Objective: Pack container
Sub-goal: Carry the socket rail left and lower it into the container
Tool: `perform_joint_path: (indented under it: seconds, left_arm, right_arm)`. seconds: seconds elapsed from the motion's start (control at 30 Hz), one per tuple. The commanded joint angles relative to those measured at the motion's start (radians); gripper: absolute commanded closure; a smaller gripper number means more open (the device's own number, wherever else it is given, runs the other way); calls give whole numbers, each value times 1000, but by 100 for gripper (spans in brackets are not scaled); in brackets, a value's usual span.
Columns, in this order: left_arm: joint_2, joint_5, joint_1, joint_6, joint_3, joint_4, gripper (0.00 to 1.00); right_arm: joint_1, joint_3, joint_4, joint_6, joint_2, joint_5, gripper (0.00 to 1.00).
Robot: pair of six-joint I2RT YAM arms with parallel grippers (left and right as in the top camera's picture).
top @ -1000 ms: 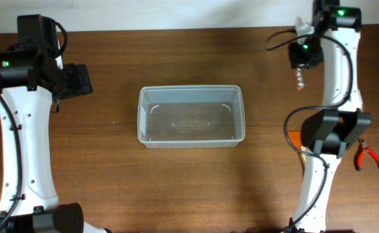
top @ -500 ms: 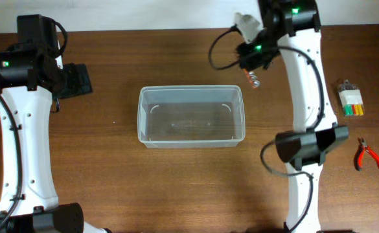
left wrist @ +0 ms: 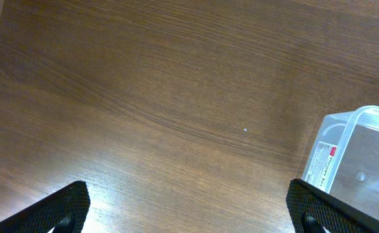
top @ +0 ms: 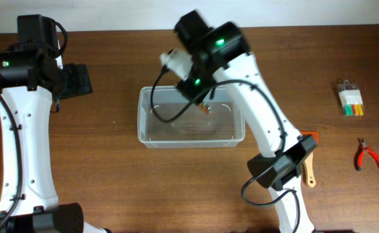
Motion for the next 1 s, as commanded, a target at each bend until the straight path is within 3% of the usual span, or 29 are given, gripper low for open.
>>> perform_joint_path:
  seconds: [0.0, 0.53, 0.97]
  left_arm:
    - [-13, -11, 2, 6, 14, 3, 1]
    - [-13, -11, 2, 6, 14, 3, 1]
    - [-13, -11, 2, 6, 14, 3, 1]
  right_arm:
    - [16, -71, 1, -44, -15, 32, 91]
    - [9, -458, 235, -148, -8, 29, 91]
    - [-83, -509, 388, -117, 16, 20, 83]
